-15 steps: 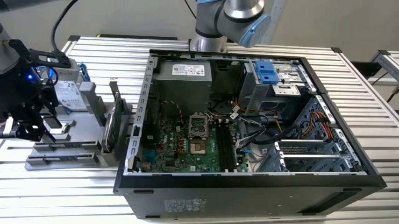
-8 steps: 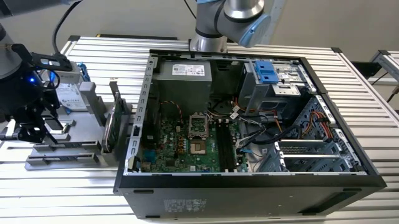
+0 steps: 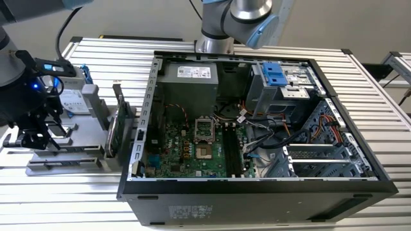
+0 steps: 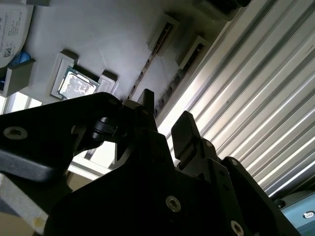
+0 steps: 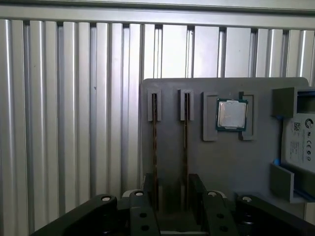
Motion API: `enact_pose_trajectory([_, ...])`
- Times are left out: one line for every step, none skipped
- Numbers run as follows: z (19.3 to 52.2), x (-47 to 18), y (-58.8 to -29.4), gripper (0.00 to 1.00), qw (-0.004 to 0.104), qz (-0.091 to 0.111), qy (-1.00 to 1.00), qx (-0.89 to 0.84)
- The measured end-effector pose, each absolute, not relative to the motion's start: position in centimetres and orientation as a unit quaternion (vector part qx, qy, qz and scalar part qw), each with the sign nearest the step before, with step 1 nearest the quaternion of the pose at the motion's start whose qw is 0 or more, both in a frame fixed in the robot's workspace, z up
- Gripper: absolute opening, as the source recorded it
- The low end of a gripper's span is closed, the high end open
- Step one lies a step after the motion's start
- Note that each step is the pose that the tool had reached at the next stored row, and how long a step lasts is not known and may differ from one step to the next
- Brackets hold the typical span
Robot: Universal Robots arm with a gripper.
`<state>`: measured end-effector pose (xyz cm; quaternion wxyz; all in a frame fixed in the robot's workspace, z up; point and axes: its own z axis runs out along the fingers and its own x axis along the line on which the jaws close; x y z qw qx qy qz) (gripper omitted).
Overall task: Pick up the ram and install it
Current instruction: 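Pick up the ram and move it above insertion slot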
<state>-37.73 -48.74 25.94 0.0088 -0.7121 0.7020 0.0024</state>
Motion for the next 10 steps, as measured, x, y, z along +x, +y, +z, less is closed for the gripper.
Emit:
enact_pose_trajectory([25.85, -37.73, -48.74, 1.0, 0.009, 0.002, 0.702, -0.712])
enact_pose_trajectory([25.75, -37.73, -48.74, 1.0, 0.009, 0.002, 0.702, -0.712])
enact_pose_trajectory([25.66, -37.73, -48.74, 1.0, 0.009, 0.002, 0.702, -0.712])
enact_pose_trajectory([25.56, -37.73, -48.74, 1.0, 0.009, 0.002, 0.702, -0.712])
enact_pose_trajectory([25.47, -37.73, -48.74, 1.0, 0.009, 0.002, 0.702, -0.712])
enact_pose_trajectory([25.38, -37.72, -48.74, 1.0, 0.009, 0.002, 0.702, -0.712])
enact_pose_trajectory([25.28, -37.73, -48.74, 1.0, 0.009, 0.002, 0.702, -0.712])
enact_pose_trajectory([25.18, -37.73, -48.74, 1.0, 0.009, 0.002, 0.702, -0.712])
enact_pose_trajectory([25.08, -37.73, -48.74, 1.0, 0.009, 0.002, 0.702, -0.712])
enact_pose_trajectory([24.97, -37.73, -48.74, 1.0, 0.009, 0.002, 0.702, -0.712])
